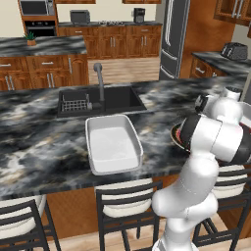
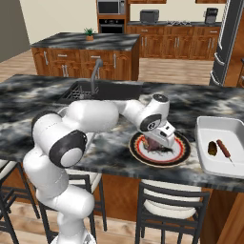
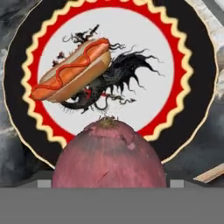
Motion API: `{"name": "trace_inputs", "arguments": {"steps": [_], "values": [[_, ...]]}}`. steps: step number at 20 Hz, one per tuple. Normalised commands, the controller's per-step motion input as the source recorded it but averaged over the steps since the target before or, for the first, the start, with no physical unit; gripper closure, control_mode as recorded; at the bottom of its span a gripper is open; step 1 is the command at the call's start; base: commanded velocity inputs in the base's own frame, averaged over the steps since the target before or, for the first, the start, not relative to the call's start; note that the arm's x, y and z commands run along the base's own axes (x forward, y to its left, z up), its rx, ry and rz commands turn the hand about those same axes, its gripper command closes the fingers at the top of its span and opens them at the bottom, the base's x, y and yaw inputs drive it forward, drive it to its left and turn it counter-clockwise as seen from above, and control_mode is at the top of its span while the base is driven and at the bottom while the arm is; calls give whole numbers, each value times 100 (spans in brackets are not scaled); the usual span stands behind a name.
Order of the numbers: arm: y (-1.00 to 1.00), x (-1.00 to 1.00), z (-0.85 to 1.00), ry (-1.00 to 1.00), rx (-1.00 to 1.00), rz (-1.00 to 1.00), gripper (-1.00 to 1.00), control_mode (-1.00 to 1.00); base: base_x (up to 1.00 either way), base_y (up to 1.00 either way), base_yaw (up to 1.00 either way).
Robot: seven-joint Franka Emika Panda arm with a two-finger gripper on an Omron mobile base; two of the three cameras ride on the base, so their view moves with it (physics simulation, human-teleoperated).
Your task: Place one cooked food and one vegetable from the large plate to each tupperware container.
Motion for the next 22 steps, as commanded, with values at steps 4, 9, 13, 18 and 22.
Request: {"name": "trace_inputs", "arguments": {"steps": [4, 9, 13, 18, 22], "values": [[100, -29, 96, -14, -5, 1, 100, -100, 0, 0, 0], [100, -3, 78, -1, -8, 9, 100, -100, 0, 0, 0], [100, 0, 26, 1, 0, 16, 100, -100, 0, 0, 0], [100, 0, 4, 8, -3, 10, 100, -100, 0, 0, 0], [100, 10, 11, 20, -5, 4, 100, -100, 0, 0, 0]]}}
